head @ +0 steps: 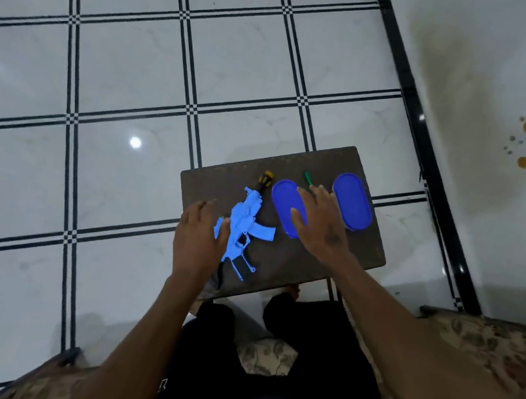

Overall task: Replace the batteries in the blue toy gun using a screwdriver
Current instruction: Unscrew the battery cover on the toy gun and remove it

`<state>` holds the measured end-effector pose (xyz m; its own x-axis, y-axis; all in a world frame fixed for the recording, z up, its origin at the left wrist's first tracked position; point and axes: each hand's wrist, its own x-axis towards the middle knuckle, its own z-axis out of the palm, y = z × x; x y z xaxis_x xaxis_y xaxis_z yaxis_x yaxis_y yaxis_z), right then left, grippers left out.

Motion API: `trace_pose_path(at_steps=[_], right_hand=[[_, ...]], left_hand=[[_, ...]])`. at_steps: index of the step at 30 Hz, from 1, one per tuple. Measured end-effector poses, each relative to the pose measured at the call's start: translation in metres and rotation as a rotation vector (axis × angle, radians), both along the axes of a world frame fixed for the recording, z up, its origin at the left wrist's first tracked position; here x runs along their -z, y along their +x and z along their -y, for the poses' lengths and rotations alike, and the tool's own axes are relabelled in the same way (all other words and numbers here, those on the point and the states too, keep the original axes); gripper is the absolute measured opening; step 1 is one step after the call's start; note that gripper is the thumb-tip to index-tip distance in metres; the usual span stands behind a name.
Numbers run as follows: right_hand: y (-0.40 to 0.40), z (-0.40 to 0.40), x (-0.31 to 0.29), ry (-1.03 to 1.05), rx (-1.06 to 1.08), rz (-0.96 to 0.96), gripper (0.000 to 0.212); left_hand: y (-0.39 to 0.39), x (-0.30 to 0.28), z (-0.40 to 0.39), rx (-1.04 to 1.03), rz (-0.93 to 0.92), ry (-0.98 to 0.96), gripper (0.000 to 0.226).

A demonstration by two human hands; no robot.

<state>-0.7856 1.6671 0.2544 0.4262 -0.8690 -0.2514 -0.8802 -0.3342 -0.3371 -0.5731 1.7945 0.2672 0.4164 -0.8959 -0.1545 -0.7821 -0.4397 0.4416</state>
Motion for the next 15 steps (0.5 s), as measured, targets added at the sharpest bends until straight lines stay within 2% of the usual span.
trace_pose_path(at_steps=[5, 8, 12, 15], right_hand=[[-0.017, -0.003, 0.027, 0.022, -0.037, -0.032, 0.052], [-0.022, 0.014, 0.062, 0.043, -0.068, -0.007, 0.052], [-0.026, 0.051, 0.15, 0.023, -0.108, 0.068, 0.05], [-0.029, 0.069, 0.201, 0.027, -0.168, 0.082, 0.057]], left_hand=[[-0.011, 0.025, -0.002, -0.028, -0.024, 0.033, 0.044], [-0.03, 0.052, 0.009, -0.066, -0.021, 0.005, 0.045], [-0.069, 0.134, 0.04, -0.101, -0.031, -0.021, 0.042], [-0.089, 0.197, 0.064, -0.106, -0.051, -0.091, 0.044]])
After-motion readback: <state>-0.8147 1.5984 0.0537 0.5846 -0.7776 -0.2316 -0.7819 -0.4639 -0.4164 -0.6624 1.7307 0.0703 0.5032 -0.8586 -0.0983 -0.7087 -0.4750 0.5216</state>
